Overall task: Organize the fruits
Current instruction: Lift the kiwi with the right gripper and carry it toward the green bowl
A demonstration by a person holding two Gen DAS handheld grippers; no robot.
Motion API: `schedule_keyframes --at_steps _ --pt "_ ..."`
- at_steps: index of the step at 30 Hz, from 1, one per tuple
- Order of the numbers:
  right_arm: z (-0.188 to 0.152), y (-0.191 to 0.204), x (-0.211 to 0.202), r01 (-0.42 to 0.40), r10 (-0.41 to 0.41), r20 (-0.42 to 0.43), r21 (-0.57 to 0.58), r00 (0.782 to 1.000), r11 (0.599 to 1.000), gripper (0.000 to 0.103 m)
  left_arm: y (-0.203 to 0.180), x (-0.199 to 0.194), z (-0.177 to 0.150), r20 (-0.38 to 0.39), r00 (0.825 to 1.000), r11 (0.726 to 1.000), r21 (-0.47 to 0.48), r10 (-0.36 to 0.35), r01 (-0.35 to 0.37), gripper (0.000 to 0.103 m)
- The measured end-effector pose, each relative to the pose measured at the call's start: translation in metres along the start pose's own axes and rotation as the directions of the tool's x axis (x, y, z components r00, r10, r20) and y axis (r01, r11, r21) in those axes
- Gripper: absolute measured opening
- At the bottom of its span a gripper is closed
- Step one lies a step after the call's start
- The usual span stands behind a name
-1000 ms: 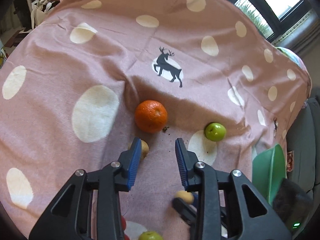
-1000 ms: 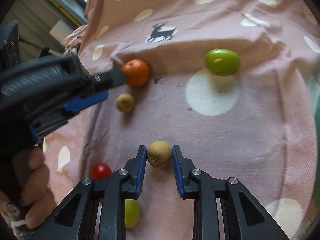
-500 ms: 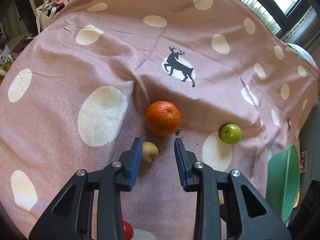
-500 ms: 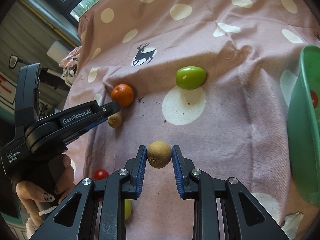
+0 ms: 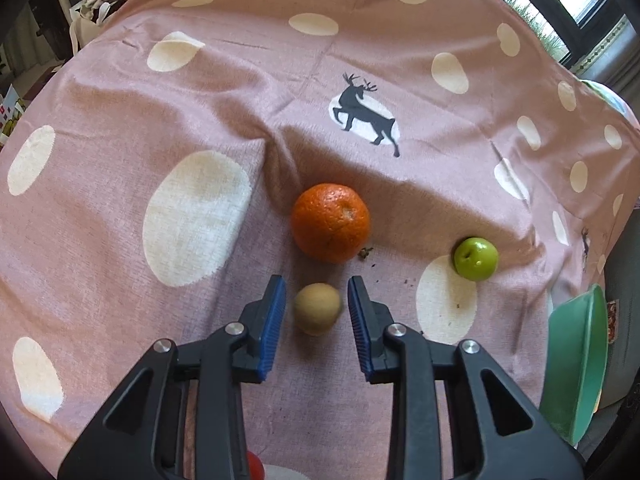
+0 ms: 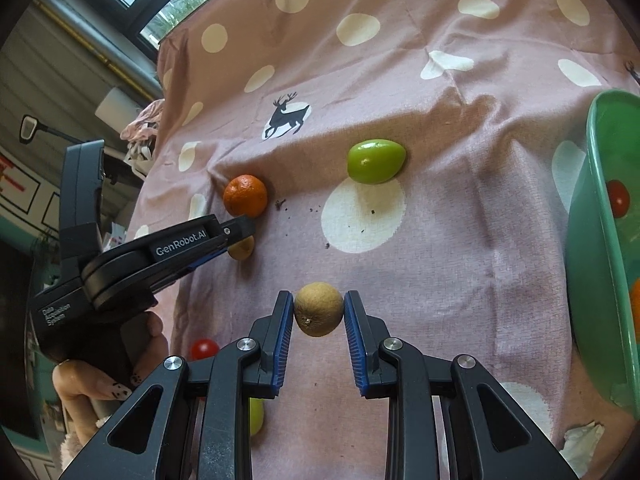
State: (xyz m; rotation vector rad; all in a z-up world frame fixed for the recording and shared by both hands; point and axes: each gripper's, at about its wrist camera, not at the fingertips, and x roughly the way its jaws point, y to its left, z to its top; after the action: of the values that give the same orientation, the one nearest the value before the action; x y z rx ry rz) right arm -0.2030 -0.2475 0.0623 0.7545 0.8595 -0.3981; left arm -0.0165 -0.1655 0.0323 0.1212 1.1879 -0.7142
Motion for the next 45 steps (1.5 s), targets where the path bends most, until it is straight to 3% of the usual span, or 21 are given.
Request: schedule_keyframes --at_steps 12,23,31,45 --pt "0.000 -0.002 -0.003 0.000 0.000 0.004 0.009 1.000 1.000 0.028 -0.005 0.003 -0.005 0.016 1.000 1.000 0.014 0.006 -0.007 0.025" --pt "0.001 -0.004 -0.010 -0.001 0.000 0.027 0.019 1.000 1.000 0.028 -0.022 -0.036 -0.018 0.100 0.994 0.997 0.064 -0.037 0.030 0.025" --pt "0.001 -0.006 -0.024 0.012 -0.013 0.068 0.018 0.998 1.000 0.028 -0.039 -0.079 -0.033 0.196 0.976 0.990 0.119 -0.097 0.075 0.025" --pt "0.001 -0.017 -0.056 0.026 -0.032 0.174 0.037 0.984 0.999 0.028 -0.073 -0.122 -0.063 0.285 0.942 0.965 0.235 -0.179 0.113 0.025"
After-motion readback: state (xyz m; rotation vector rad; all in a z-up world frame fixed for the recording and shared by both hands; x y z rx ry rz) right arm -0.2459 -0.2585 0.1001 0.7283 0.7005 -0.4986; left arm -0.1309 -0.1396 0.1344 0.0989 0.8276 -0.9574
